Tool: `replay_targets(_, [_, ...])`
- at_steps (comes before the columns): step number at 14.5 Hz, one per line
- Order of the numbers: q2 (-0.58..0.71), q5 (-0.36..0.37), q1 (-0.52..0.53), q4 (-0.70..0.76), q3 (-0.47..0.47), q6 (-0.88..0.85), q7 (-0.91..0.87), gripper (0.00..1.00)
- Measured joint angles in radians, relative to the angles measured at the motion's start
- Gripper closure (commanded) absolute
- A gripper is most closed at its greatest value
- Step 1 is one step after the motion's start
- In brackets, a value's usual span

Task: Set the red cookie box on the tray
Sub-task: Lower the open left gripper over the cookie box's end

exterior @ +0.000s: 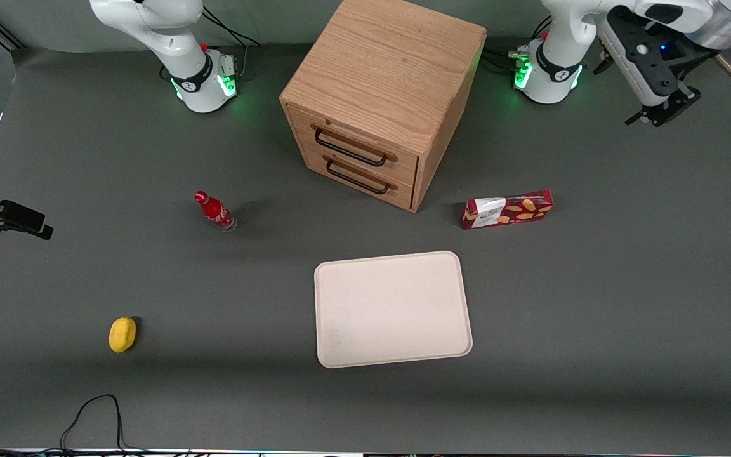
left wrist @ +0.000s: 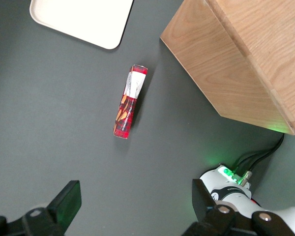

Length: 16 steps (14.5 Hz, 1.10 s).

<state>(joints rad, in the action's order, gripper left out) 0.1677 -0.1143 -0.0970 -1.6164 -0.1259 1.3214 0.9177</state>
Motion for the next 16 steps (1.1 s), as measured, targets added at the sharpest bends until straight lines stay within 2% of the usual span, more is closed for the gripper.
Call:
replay_targets(4, [0.0,0.0,-0.009,-0.02,-0.022,0.032,0.009,0.0])
replay_targets(7, [0.006,0.0,-0.017,-0.095,-0.024,0.094,0.016,0.0])
replay_targets(11, [0.014,0.003,-0.024,-0.282,-0.025,0.249,0.043,0.0])
replay_targets(16, [0.002,0.028,-0.041,-0.538,-0.032,0.527,0.07,0.0])
